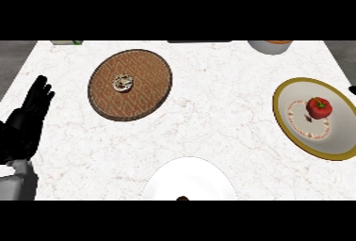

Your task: Pick the bell pepper from the plate and place it in the bowl

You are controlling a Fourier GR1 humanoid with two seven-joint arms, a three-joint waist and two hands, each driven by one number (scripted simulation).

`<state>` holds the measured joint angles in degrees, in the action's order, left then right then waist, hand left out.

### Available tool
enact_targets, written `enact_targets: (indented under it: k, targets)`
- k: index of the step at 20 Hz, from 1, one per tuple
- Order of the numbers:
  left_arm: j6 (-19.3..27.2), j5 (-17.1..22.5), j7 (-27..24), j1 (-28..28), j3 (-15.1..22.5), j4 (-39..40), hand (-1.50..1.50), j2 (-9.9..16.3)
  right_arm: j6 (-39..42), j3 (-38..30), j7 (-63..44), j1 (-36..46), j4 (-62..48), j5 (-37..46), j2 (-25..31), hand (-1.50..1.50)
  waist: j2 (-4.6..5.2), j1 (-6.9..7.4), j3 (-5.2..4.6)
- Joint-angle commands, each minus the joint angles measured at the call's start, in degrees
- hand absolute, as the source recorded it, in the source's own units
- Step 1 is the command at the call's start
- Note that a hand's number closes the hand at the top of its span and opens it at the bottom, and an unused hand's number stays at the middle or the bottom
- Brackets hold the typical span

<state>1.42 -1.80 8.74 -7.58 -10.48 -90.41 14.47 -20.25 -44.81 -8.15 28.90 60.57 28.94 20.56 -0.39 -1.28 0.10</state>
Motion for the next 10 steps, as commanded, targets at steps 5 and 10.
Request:
enact_targets:
  k: [5, 10]
  targets:
    - [0.99, -0.98, -1.24, -0.11, -0.27, 1.75, 0.00, -0.73, 12.05, -7.98, 1.94, -18.28, 18.81, -16.56, -3.55, -1.50, -0.02, -0.56, -0.16]
    - [-0.86, 0.16, -3.43, 1.29, -1.45, 2.04, 0.00, 0.32, 20.45, -14.00, 2.10, -29.95, 30.11, -26.97, -6.59, -1.50, 0.03, -0.45, -0.18]
